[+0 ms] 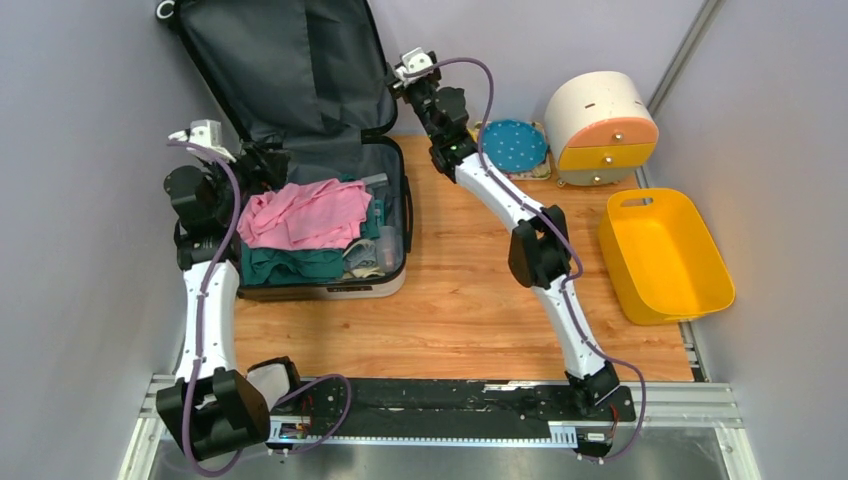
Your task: Open, take out, and arrange the luggage
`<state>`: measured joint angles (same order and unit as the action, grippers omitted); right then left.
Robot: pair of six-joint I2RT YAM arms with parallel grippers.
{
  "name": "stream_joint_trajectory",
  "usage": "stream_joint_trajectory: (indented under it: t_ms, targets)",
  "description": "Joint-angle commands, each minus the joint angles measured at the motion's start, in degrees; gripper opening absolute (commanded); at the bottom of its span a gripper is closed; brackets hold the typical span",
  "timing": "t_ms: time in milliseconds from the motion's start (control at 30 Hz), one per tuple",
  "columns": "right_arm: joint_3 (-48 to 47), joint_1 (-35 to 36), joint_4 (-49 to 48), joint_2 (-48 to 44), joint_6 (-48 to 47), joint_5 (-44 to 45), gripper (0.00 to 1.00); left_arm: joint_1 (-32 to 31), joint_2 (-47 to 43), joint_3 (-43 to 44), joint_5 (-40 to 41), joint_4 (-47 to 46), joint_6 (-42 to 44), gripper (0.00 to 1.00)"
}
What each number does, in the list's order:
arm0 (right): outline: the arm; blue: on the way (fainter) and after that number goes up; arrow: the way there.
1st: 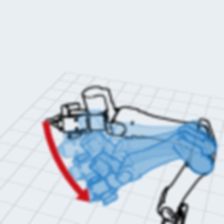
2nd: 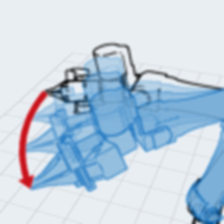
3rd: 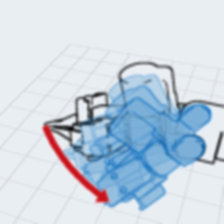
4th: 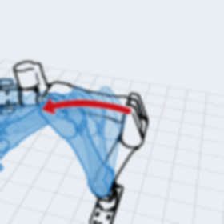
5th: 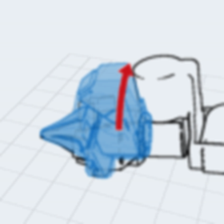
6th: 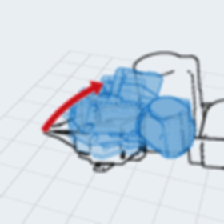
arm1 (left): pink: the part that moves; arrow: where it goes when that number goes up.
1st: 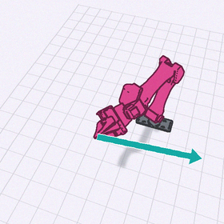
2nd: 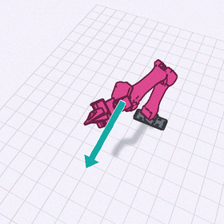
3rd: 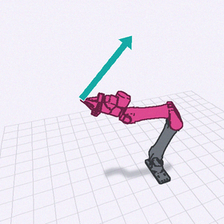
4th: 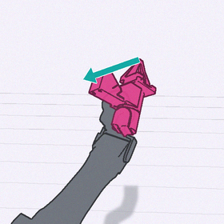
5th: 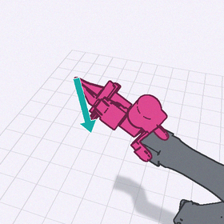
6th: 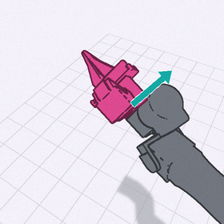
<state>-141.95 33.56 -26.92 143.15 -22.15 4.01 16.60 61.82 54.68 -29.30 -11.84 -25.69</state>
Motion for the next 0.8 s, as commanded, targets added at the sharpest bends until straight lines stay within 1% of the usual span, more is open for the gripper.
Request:
stream_joint_trajectory:
  t_ms: [0, 33, 67, 100, 133, 167, 200, 233, 267, 300, 333, 367, 400, 433, 500, 533, 600, 633, 700, 733, 767]
  targets:
    - [11.8, 0.2, -1.7, -10.6, -0.5, -1.9, 0.65, 0.2, -1.8, 5.2, -5.7, 24.6, 16.0, 0.91]
    - [14.0, 0.2, -0.1, -14.5, -0.5, -2.3, 0.66, 0.2, -1.7, 6.7, -5.9, 27.8, 20.0, 0.91]
    - [19.6, 0.2, 0.7, -16.6, -0.7, -3.1, 0.68, 0.3, -1.8, 7.3, -6.0, 30.8, 21.7, 0.91]
    - [22.3, 0.1, 1.4, -18.7, -0.9, -3.1, 0.68, 0.2, -1.8, 7.6, -6.2, 35.7, 23.0, 0.91]
    - [24.9, 0.0, 3.5, -22.8, -1.0, -5.1, 0.69, 0.2, -1.8, 8.2, -6.8, 37.8, 25.3, 0.91]
    - [27.7, 0.0, 5.1, -24.8, -1.0, -6.6, 0.71, 0.3, -1.8, 8.3, -7.9, 39.6, 25.6, 0.91]
    - [31.7, 0.0, 6.9, -26.9, -0.9, -7.3, 0.71, 0.3, -1.8, 8.3, -10.3, 42.7, 28.7, 0.91]
    - [33.7, -0.2, 11.1, -30.3, -0.4, -7.9, 0.72, 0.3, -2.0, 8.1, -11.8, 43.6, 29.0, 0.91]
    - [35.3, -0.4, 13.7, -32.0, 0.4, -9.1, 0.76, 0.3, -2.1, 7.9, -12.7, 44.3, 29.2, 0.91]
    - [37.7, -0.4, 16.3, -33.5, 1.3, -9.4, 0.77, 0.3, -2.1, 7.6, -15.5, 45.0, 29.2, 0.91]
    - [38.6, -0.9, 22.3, -36.4, 2.2, -9.7, 0.79, 0.3, -2.1, 7.2, -16.8, 45.1, 29.1, 0.91]
    - [39.1, -1.1, 25.7, -37.7, 4.2, -10.2, 0.8, 0.3, -2.0, 7.0, -18.3, 45.3, 28.9, 0.91]
    - [39.7, -1.4, 29.9, -40.5, 5.1, -10.3, 0.8, 0.3, -2.1, 6.9, -20.5, 45.1, 28.5, 0.91]
    - [40.6, -2.3, 37.0, -41.7, 5.7, -10.7, 0.8, 0.3, -2.0, 6.8, -21.4, 45.1, 28.2, 0.91]
    - [42.2, -3.7, 43.1, -46.2, 7.4, -11.0, 0.79, 0.3, -2.1, 6.4, -21.2, 44.6, 27.4, 0.91]
    - [44.2, -5.9, 49.1, -47.8, 8.0, -11.2, 0.79, 0.3, -2.3, 6.1, -20.8, 44.5, 27.3, 0.91]
    - [45.8, -8.8, 55.8, -52.5, 7.9, -13.3, 0.78, 0.3, -2.5, 5.6, -20.0, 44.3, 27.1, 0.91]
    - [47.5, -12.3, 63.1, -54.0, 7.3, -14.9, 0.78, 0.3, -2.4, 5.3, -19.9, 44.3, 27.1, 0.91]
    - [50.0, -16.2, 69.2, -58.7, 3.5, -15.3, 0.78, 0.2, -2.3, 4.9, -19.4, 43.9, 26.5, 0.91]
    - [51.3, -20.6, 74.2, -60.2, 2.0, -14.7, 0.78, 0.3, -2.3, 4.6, -18.9, 43.7, 26.1, 0.91]
    - [53.9, -23.1, 76.1, -61.6, 0.9, -14.4, 0.78, 0.2, -2.2, 4.5, -18.4, 43.4, 26.0, 0.91]
